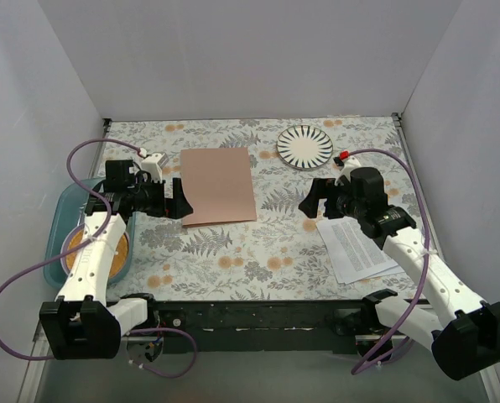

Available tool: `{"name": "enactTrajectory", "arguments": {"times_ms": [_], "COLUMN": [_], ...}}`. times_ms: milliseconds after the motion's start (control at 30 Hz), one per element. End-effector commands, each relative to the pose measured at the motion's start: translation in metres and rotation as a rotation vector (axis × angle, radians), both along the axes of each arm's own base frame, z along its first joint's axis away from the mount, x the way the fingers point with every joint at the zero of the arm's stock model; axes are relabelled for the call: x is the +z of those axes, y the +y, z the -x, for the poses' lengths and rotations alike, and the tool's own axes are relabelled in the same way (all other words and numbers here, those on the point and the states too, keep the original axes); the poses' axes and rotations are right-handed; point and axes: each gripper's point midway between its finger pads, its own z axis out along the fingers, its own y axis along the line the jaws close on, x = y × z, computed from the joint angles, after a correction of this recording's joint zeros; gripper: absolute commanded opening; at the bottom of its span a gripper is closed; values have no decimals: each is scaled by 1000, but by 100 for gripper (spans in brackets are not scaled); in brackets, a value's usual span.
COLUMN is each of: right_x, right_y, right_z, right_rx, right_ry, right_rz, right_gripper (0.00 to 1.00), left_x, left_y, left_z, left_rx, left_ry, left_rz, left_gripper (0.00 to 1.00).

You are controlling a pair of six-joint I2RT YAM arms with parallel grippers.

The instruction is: Put the files into the folder

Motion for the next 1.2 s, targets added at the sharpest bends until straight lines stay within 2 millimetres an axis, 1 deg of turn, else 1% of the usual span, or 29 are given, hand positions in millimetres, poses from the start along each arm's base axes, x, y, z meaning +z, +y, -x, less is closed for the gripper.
{"name": "enactTrajectory", "arguments": {"times_ms": [0, 33, 133, 167, 233, 267, 333, 367, 400, 467, 500, 600, 633, 667, 700, 733, 767, 800, 833, 867, 933, 967, 1067, 1167], "right_x": [-3, -2, -4, -4, -7, -10, -15, -19, -19, -23, -25, -29, -29, -31, -33, -32, -34, -34, -35, -34, -34, -34, -33, -33], "right_y": [-1, 0, 1, 1, 0, 0, -1, -1, 0, 1, 1, 2, 3, 4, 5, 6, 7, 9, 10, 12, 14, 15, 18, 19], "right_z": [3, 2, 5, 5, 6, 6, 5, 5, 4, 4, 4, 2, 1, 1, 1, 0, 0, 0, -1, 0, 0, 1, 1, -1], "right_rx": [13, 16, 24, 21, 17, 17, 12, 10, 12, 14, 14, 17, 17, 19, 25, 29, 29, 37, 41, 46, 51, 59, 65, 60], "right_ry": [-19, -32, -53, -56, -50, -40, -29, -18, -18, -10, -10, -11, -13, -5, -1, -4, 2, 2, 1, -1, -4, -4, -10, -11], "right_rz": [19, 14, 4, 1, 3, 8, 15, 20, 20, 24, 24, 25, 23, 25, 24, 21, 21, 17, 17, 15, 14, 13, 8, 3], "right_gripper": [98, 99, 99, 99, 99, 99, 99, 98, 99, 98, 98, 98, 98, 99, 98, 99, 99, 98, 99, 98, 99, 99, 98, 99], "left_x": [-15, -24, -30, -32, -31, -30, -30, -26, -28, -25, -28, -34, -43, -44, -49, -60, -64, -72, -69, -83, -89, -95, -107, -118], "left_y": [4, 3, 4, 5, 5, 6, 5, 6, 5, 6, 8, 11, 12, 14, 17, 17, 18, 8, 9, 10, 14, 14, 11, 5], "left_z": [-6, -8, -25, -40, -55, -73, -87, -100, -113, -131, -147, -171, -182, -191, -197, -207, -214, -218, -228, -234, -245, -253, -266, -268], "left_rx": [-14, -16, 11, 26, 63, 77, 101, 111, 114, 129, 140, 172, 184, 197, 216, 220, 232, 225, 236, 246, 270, 272, 284, 274], "left_ry": [-12, 15, 11, 3, 9, -2, 8, -12, -4, -16, -8, -15, 0, -7, -4, 13, 13, 19, 4, 23, 22, 25, 37, 50], "left_rz": [-28, -25, -14, -14, 2, 8, 27, 32, 39, 41, 41, 33, 31, 35, 23, 22, 20, -2, -6, -11, -24, -25, -29, -42], "left_gripper": [98, 98, 98, 98, 98, 98, 98, 98, 98, 98, 98, 98, 98, 98, 98, 98, 98, 98, 98, 98, 98, 98, 98, 98]}}
